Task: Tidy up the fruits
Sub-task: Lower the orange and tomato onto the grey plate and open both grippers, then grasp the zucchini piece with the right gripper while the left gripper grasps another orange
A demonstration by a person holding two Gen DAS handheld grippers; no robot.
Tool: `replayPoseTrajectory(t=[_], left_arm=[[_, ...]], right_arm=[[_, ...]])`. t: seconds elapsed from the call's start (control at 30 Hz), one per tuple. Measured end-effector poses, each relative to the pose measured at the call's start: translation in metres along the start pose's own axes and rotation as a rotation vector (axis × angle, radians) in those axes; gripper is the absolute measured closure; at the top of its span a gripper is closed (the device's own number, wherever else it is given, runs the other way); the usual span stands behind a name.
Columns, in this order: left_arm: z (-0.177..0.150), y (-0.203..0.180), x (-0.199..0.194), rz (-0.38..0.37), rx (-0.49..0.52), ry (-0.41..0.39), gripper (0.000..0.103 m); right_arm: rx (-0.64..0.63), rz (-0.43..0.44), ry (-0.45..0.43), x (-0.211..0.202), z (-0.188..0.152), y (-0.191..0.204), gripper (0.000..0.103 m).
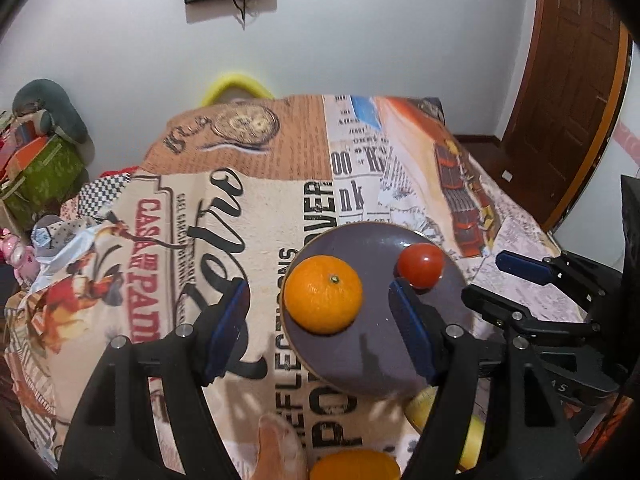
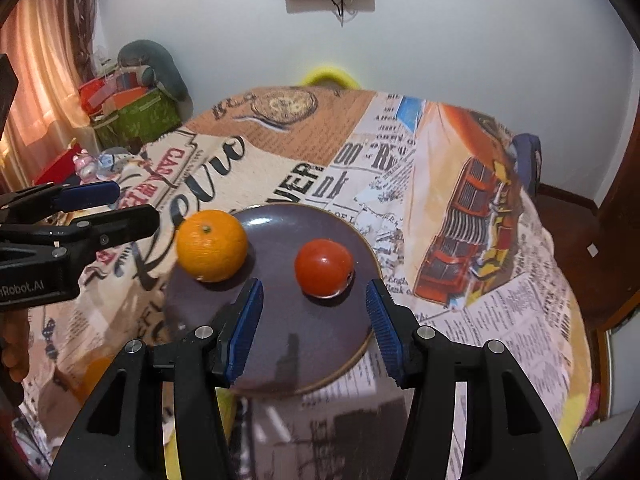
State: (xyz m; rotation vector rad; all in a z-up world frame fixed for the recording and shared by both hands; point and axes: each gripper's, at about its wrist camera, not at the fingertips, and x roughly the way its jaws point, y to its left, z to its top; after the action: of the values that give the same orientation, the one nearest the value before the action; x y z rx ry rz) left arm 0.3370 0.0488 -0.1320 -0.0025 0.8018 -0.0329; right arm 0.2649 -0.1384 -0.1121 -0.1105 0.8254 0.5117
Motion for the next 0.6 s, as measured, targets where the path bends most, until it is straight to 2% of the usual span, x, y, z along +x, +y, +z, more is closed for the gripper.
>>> replayPoseTrajectory(t=[0.3, 0.6], left_arm=[[-0.024, 0.004, -0.052, 0.017, -0.01, -0.061, 0.024], [-0.057, 0.008, -0.07, 0.009, -0.034, -0.046, 0.021]], right_arm=[[-0.006, 0.0, -0.04, -0.036, -0.016, 0.018, 0.048], [-0.007, 0.012, 0.009, -0.041, -0.044, 0.037, 0.048]])
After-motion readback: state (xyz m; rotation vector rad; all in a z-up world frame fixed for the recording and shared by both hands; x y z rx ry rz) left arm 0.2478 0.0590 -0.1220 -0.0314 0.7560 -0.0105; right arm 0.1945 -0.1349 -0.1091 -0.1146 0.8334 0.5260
